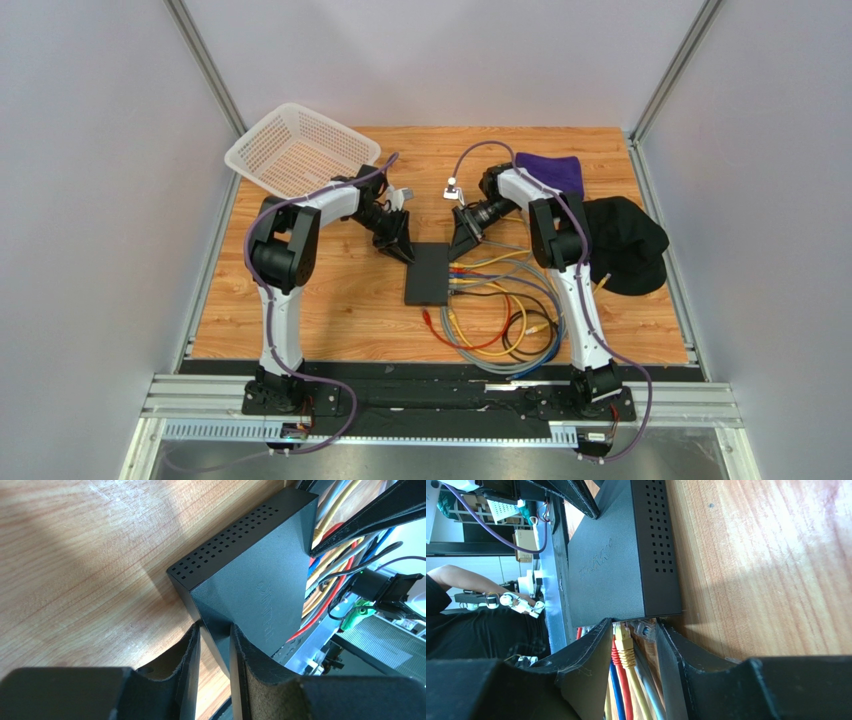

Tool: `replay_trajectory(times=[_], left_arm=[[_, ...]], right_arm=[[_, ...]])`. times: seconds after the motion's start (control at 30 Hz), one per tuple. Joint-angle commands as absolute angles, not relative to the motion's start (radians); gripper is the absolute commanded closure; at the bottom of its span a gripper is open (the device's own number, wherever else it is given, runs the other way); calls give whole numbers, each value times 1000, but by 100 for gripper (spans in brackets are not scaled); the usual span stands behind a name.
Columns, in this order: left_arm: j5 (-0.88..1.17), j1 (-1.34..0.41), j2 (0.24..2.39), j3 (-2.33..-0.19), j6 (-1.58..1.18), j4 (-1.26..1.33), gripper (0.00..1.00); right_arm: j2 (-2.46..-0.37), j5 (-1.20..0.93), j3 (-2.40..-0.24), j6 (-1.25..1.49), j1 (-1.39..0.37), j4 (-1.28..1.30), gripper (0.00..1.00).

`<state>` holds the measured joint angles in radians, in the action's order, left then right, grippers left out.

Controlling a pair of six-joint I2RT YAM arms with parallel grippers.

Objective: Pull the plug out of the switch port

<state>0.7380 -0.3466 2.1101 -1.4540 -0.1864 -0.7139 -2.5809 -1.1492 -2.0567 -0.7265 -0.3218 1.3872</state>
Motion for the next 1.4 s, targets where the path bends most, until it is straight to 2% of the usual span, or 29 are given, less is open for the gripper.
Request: replay_trajectory(times=[0.0, 0.37, 0.5, 0.83, 0.97, 1.13, 1.37], left_arm=[[670, -377, 2164, -1462, -179, -681, 73], [669, -385, 2164, -1448, -178, -681, 74], [669, -387, 2163, -1427, -186, -672, 74], [683, -390, 2158, -1427, -172, -664, 78], [712, -390, 2118, -1453, -150, -669, 80], [726, -394, 2123, -1453, -153, -658, 81], [719, -408, 2135, -1451, -150, -663, 82]], right_arm=[[-2563, -1077, -2017, -767, -347, 1667, 57], [-2503, -1039, -1962, -775, -353, 1666, 57], [-2448, -967, -1878, -550, -350, 1502, 54], [-2341, -868, -1775, -396, -330, 1318, 51], [-2379, -946, -1838, -507, -328, 1469, 60], [-2404, -1037, -1862, -594, -330, 1523, 60], [-2491, -1045, -1942, -663, -353, 1647, 60]])
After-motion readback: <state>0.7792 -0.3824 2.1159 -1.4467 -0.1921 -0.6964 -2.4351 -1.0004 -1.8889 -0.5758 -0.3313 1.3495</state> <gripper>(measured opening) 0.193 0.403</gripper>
